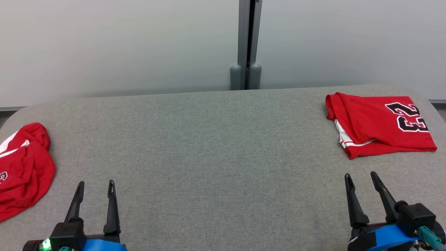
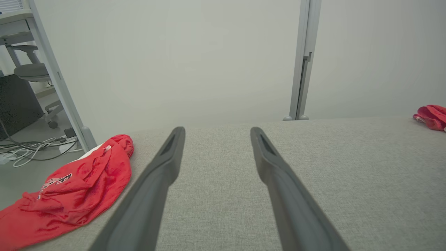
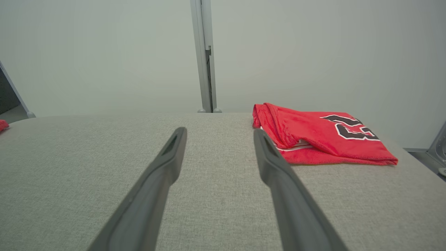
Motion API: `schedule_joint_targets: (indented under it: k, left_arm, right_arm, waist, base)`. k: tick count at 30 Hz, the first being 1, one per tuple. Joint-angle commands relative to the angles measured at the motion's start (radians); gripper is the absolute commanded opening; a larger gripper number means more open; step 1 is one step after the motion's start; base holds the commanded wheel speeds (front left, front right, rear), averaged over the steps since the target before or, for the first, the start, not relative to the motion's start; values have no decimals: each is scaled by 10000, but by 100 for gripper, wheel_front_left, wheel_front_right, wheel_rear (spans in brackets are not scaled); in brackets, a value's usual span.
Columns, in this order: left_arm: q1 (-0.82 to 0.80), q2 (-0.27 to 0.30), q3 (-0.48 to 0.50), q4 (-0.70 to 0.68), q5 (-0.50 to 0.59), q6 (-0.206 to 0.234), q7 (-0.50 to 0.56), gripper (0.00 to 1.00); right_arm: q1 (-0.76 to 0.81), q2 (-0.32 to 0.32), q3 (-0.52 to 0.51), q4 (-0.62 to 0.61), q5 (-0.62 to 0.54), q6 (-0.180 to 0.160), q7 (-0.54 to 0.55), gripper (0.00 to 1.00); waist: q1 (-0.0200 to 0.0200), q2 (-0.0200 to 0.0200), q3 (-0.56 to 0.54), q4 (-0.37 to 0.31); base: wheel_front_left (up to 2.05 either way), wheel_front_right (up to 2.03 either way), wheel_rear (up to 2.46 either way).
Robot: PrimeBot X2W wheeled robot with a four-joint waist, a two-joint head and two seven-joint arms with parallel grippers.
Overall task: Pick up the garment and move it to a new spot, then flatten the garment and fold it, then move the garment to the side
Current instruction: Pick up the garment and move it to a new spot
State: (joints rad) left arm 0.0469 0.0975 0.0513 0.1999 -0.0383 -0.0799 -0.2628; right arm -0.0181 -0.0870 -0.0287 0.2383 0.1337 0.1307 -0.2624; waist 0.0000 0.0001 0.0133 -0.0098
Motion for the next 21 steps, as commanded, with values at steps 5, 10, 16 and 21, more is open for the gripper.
schedule_joint_targets:
  k: [5, 10, 16, 21]
  left_arm:
    - [-36, 34, 71, -29, 31, -16, -25, 100]
    - [-121, 30, 116, -95, 64, 61, -25, 100]
    - [-172, 46, 237, -171, 26, 127, -25, 100]
    - [-180, 79, 348, -203, 23, 181, -25, 100]
  right_arm:
    - [93, 17, 22, 15, -46, 1, -33, 100]
    - [71, 75, 105, -23, -43, 1, -34, 100]
    - [-58, 110, 263, -18, 26, 1, -33, 100]
    - [-131, 136, 359, 18, 29, 1, -33, 100]
  waist:
    - [0, -1, 20, 122]
    - [0, -1, 47, 411]
    - [0, -1, 83, 976]
    - [0, -1, 123, 1600]
  base:
    - [0, 0, 0]
    - [0, 0, 0]
    - [0, 0, 0]
    - [0, 0, 0]
